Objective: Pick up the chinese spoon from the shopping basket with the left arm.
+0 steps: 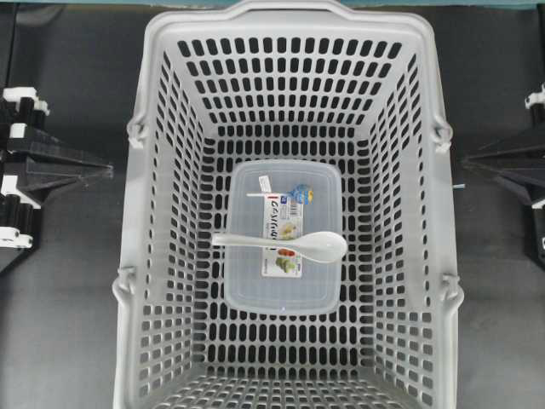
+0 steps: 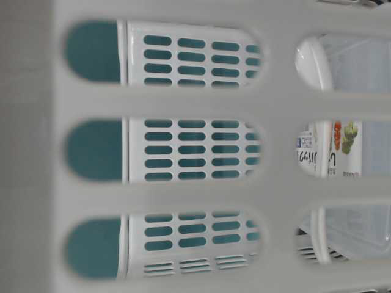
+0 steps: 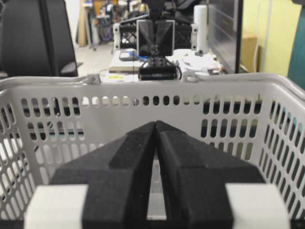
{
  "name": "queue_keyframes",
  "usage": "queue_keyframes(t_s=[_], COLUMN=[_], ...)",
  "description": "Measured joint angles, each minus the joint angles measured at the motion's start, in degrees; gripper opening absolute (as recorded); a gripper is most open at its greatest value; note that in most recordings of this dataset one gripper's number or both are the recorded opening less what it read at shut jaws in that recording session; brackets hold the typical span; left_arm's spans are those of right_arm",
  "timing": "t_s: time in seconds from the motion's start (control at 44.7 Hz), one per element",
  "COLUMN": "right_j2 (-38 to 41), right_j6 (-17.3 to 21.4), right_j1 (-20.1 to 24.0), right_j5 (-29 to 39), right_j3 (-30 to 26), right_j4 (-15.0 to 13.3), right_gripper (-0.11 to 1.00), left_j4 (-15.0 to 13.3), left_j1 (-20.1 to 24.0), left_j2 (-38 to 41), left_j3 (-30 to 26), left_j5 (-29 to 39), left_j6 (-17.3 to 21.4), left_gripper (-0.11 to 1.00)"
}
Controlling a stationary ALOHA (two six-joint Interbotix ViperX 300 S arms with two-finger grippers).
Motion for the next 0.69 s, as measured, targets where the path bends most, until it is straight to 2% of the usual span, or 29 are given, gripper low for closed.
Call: queue_keyframes(t_s=[0.09,0.224,0.448,0.56,0.694], right_j2=[-0.1,0.0,-0.1,0.0,0.0], right_j6=[0.5,2.7,4.7,4.7,4.7], right_j1=[0.1,0.0,0.1,0.1,0.1], right_j5=[0.1,1.1,1.8,3.6,5.2], right_j3=[0.0,0.0,0.0,0.0,0.0], right_j4=[0.1,0.2,0.3,0.3,0.3], right_gripper=[0.00,0.00,0.00,0.00,0.03], left_j4=[1.1,2.0,2.2,2.2,2.1], left_j1=[-0.1,-0.1,-2.4,-4.0,-4.1], left_j2=[0.4,0.9,4.5,8.7,15.6], left_j3=[-0.4,-3.9,-15.2,-21.4,-28.5], left_j5=[2.6,10.6,28.9,37.3,44.1], left_j6=[-0.4,-0.4,-0.4,-0.2,-0.2], left_gripper=[0.00,0.00,0.00,0.00,0.00])
